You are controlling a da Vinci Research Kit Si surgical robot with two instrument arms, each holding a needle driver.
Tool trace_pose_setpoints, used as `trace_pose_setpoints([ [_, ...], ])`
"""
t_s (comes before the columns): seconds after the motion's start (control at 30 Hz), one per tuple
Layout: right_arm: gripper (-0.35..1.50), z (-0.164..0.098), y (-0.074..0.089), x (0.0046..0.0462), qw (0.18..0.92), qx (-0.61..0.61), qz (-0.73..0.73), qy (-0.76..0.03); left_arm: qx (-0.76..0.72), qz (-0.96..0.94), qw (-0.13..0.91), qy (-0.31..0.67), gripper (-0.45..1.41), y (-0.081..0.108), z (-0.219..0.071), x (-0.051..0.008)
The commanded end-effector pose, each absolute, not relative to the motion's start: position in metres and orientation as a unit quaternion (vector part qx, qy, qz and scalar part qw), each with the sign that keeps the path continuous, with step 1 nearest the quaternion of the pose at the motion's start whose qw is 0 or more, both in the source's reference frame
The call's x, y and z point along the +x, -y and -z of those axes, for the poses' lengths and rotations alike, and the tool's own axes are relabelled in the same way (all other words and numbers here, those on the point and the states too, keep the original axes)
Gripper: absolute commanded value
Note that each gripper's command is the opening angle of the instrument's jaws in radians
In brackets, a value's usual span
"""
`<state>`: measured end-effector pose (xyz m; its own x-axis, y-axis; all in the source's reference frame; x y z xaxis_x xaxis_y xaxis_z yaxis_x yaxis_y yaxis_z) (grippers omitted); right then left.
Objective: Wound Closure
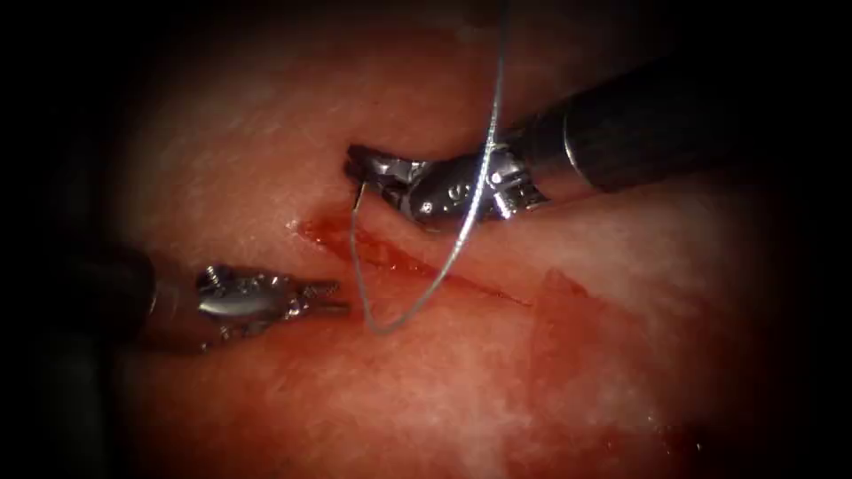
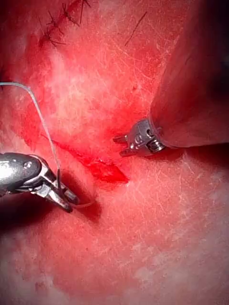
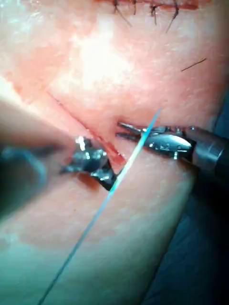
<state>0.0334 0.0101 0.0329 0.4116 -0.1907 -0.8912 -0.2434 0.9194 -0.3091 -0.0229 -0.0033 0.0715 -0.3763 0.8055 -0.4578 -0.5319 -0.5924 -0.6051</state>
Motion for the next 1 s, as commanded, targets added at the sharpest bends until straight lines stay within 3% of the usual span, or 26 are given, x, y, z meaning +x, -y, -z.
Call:
trace_pose_setpoints([
  [0.03, -0.35, -0.0335, -0.0096, 0.0339, 0.816, -0.176, -0.046, -0.549, -0.374, -0.81, 0.413, 0.185, -0.01, 0.0047, -0.0718, -0.0235],
  [0.47, -0.35, -0.0331, -0.0122, 0.0339, 0.811, -0.079, -0.195, -0.545, -0.371, -0.811, 0.413, 0.187, 0.0, 0.0048, -0.0716, -0.0235],
  [1.0, -0.35, -0.0338, -0.014, 0.0334, 0.83, -0.129, -0.162, -0.518, -0.368, -0.812, 0.413, 0.187, 0.0, 0.0048, -0.0715, -0.0236],
])
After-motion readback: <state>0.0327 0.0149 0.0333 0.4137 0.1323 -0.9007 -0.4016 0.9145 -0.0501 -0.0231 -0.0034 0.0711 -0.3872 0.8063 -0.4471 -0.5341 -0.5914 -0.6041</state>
